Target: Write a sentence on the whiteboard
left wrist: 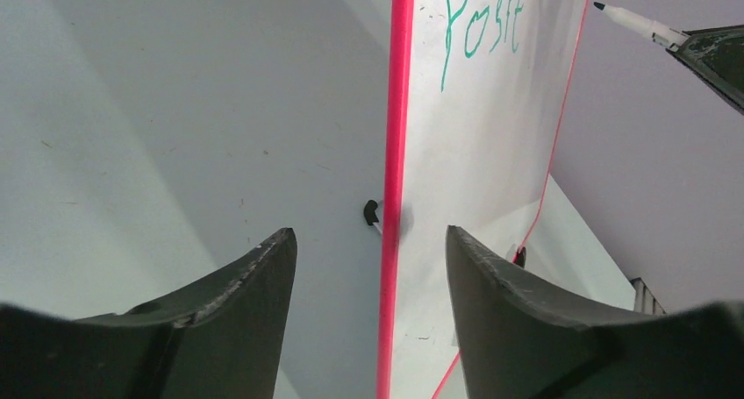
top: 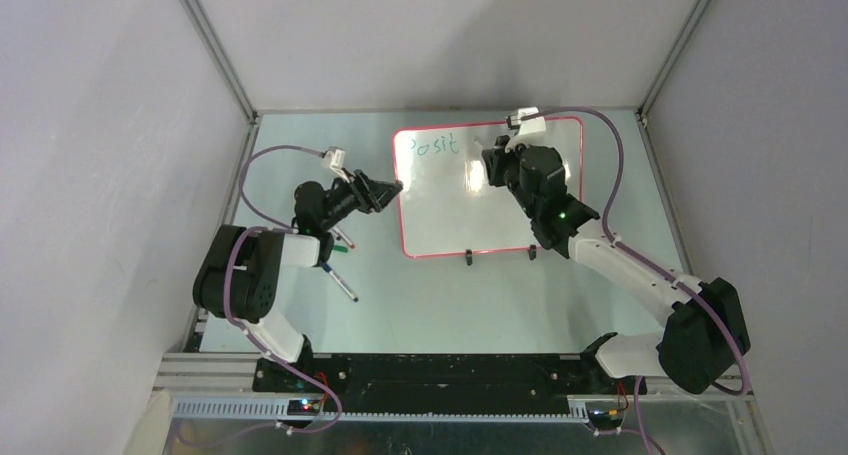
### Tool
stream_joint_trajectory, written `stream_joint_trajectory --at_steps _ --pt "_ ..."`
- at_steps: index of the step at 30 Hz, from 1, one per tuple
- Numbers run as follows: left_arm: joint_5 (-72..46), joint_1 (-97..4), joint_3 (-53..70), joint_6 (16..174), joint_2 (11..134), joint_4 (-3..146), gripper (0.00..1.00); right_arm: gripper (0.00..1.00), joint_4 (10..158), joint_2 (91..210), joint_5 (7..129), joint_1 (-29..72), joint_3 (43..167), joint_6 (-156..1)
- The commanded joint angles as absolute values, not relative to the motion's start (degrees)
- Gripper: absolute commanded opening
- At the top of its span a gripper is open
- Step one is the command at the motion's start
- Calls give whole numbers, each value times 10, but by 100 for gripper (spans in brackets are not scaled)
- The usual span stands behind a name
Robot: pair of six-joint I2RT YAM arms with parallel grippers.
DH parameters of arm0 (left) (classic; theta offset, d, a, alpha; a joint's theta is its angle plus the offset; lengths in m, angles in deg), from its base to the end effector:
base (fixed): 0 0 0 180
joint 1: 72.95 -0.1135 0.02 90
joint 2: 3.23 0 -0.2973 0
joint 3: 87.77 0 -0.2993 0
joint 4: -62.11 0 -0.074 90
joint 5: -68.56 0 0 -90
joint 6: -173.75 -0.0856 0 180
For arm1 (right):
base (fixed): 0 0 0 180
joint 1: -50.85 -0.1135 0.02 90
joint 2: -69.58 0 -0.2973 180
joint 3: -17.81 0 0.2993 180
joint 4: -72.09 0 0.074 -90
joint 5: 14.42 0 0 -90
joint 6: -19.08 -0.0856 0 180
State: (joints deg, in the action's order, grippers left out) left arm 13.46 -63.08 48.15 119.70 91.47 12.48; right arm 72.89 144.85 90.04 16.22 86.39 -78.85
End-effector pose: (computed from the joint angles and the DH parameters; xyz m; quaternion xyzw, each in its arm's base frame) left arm 0.3644 -0.1131 0.1760 0.0513 0.7103 -0.4573 0.5327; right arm 0.3390 0.2081 0.3457 -0.0915 0.7448 0.1493 0.6439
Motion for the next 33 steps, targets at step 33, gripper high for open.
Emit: stream_joint_trajectory --at_steps 33 --pt "99 -631 497 1128 809 152 99 0 670 1426 891 162 848 -797"
